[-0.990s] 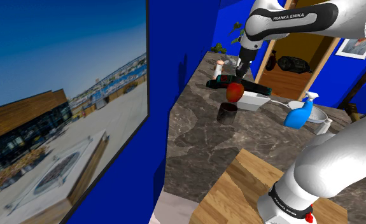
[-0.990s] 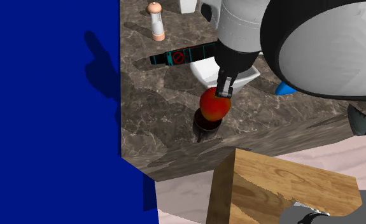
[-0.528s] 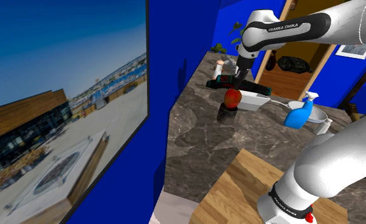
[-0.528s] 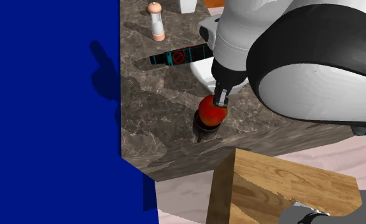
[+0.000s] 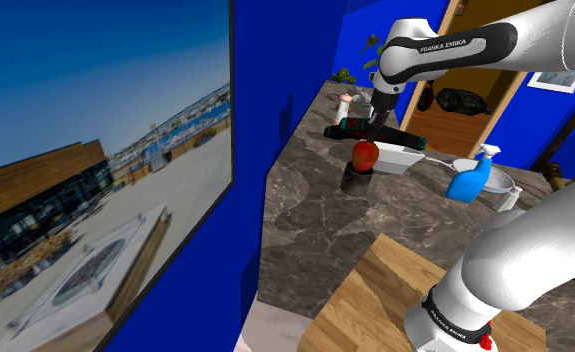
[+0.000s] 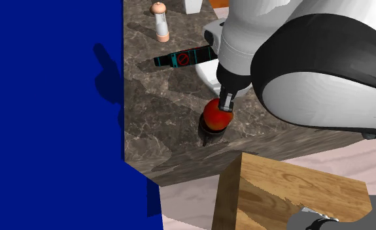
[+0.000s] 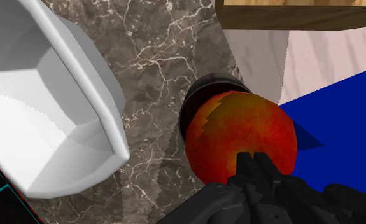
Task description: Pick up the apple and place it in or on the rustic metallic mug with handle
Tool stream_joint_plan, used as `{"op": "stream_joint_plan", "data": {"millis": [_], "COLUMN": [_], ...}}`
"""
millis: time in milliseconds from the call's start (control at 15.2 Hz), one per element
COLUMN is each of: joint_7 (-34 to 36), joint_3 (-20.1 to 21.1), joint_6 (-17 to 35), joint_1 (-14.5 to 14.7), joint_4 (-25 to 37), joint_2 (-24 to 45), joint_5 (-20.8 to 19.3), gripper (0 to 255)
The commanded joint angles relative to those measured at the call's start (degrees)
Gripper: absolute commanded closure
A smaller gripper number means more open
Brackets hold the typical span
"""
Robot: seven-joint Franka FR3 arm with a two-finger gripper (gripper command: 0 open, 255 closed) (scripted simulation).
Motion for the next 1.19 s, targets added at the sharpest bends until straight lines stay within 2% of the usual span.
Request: {"op": "stream_joint_plan", "data": {"millis": [0, 330, 594, 1122], "joint_7": [0.0, 0.0, 0.0, 0.0], "joint_3": [0.0, 0.0, 1.0, 1.0], "joint_6": [0.0, 0.0, -7.4, -7.4], "joint_1": [0.0, 0.0, 0.3, 0.3], "joint_4": [0.0, 0.0, 6.2, 6.2], "joint_2": [0.0, 0.0, -1.1, -1.1], "joint_5": [0.0, 0.0, 0.3, 0.3], "gripper": [0, 0, 0, 0]}}
